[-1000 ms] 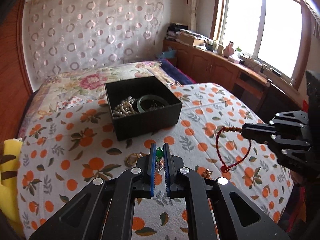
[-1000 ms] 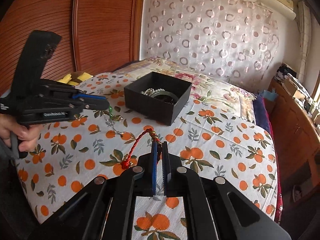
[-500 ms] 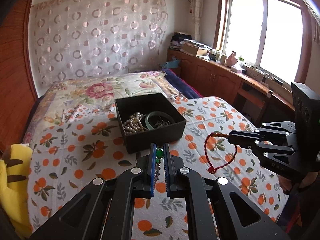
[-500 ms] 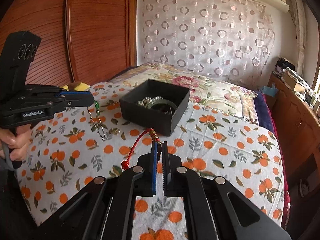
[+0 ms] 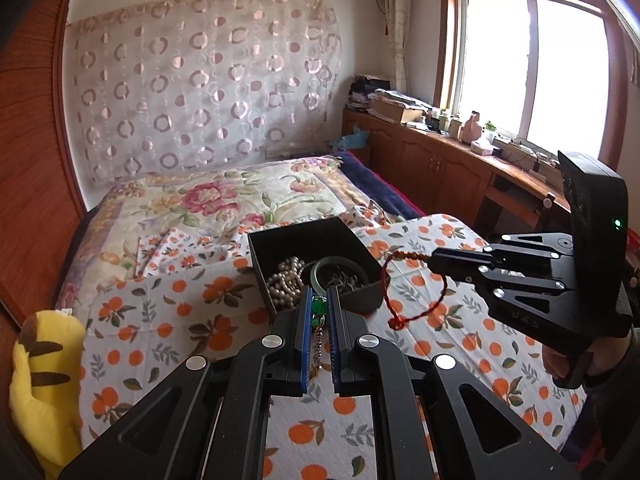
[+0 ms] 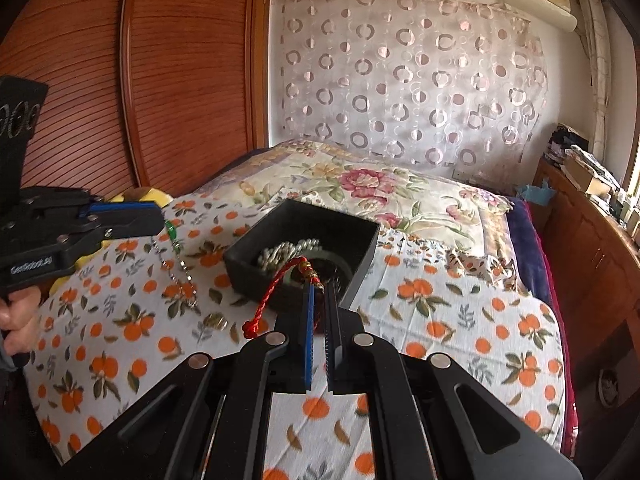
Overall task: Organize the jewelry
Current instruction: 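Carry the pendant and red cord bracelet over the black box with both tools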
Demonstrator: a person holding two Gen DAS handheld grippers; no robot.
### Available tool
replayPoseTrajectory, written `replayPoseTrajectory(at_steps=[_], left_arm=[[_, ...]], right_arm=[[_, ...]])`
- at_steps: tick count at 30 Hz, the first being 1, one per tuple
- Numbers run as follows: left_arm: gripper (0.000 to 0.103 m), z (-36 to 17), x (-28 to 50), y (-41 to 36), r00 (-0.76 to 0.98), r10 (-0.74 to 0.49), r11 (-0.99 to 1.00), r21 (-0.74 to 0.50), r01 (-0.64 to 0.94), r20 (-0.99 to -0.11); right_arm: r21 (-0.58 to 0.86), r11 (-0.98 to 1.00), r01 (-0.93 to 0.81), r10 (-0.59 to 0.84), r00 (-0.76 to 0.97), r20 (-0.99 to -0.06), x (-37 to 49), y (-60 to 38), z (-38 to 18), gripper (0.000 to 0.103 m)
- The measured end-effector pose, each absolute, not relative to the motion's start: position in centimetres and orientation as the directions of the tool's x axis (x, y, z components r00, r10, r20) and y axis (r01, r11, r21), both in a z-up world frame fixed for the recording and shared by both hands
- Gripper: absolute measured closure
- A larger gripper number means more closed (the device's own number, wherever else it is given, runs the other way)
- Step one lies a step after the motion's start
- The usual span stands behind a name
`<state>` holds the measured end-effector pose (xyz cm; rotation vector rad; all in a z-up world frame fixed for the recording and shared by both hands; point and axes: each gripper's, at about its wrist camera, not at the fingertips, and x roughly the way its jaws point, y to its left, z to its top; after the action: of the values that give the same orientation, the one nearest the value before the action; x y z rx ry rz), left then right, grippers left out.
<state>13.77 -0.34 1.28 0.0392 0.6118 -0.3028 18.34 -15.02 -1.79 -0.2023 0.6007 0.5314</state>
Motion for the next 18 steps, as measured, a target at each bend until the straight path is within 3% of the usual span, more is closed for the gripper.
replayPoseTrajectory(at_steps=[18], left_arm=[[0.096, 3.3, 16.9, -1.2, 0.786, -0.219, 0.96, 0.017, 0.28, -0.578]], right_arm=[[0.031, 0.868, -0.495, 0.408, 0.678, -0.611, 24.3, -13.1, -3.3, 0.097]])
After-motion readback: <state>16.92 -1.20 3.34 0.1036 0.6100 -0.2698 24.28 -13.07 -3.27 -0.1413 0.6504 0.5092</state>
